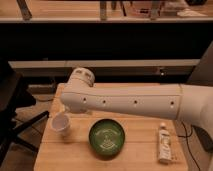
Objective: Pick up the ceramic cup
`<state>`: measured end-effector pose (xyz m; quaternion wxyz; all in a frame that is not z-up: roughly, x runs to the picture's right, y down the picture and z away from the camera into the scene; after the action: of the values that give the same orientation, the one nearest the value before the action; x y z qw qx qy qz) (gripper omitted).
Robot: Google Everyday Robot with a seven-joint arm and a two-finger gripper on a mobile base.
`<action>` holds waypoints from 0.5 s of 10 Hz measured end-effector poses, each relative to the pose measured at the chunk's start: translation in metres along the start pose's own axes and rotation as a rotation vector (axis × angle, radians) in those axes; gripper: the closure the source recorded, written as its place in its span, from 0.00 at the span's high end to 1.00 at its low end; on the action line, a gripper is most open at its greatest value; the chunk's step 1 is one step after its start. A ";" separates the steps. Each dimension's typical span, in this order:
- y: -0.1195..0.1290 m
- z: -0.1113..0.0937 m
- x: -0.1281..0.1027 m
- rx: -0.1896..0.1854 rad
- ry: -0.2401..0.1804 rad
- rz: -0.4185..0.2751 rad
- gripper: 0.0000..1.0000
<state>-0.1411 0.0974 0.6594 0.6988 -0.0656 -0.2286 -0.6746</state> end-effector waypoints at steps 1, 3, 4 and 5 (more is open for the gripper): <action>-0.001 0.001 -0.001 0.000 -0.004 -0.010 0.80; 0.000 0.009 -0.005 0.006 -0.021 -0.039 0.80; 0.000 0.014 -0.008 0.010 -0.028 -0.051 0.80; 0.002 0.019 -0.010 0.014 -0.035 -0.064 0.80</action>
<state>-0.1439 0.1142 0.6725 0.6732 -0.0653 -0.2475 -0.6937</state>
